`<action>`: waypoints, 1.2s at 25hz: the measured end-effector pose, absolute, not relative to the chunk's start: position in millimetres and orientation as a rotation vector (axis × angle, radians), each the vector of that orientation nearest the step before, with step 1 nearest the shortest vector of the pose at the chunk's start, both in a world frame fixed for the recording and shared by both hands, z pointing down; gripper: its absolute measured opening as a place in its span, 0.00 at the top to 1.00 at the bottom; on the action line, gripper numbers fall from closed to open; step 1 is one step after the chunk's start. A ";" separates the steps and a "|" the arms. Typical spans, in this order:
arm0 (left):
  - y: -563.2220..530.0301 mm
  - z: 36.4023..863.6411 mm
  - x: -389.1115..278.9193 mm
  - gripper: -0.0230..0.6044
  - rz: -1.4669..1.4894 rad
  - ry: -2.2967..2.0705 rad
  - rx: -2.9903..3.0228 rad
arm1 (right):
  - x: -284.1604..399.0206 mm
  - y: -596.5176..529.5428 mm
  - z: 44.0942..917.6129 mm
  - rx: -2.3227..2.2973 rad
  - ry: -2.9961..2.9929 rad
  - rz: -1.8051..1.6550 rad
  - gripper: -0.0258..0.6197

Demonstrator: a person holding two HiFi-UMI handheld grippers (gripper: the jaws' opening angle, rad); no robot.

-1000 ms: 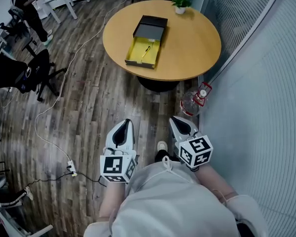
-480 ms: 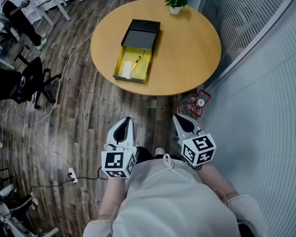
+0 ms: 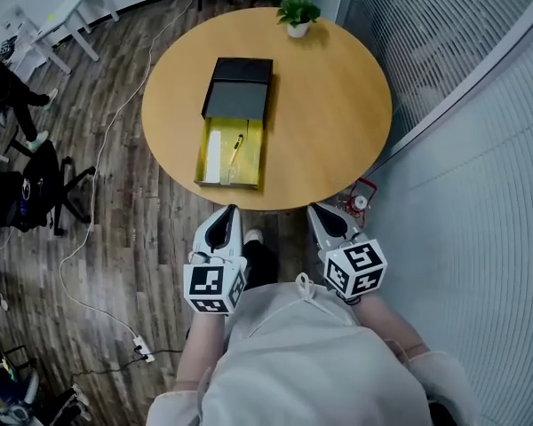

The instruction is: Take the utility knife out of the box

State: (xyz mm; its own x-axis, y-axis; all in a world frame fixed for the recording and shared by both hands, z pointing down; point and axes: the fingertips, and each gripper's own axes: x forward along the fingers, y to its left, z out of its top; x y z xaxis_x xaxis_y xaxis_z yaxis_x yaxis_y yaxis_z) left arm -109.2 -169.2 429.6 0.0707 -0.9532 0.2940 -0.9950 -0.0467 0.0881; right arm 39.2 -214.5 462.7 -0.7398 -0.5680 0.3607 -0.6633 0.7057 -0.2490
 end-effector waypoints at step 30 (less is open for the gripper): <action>-390.0 628.6 -224.6 0.92 0.656 -1.383 1.988 | -102.1 -381.1 582.0 1.207 -2.297 0.718 0.96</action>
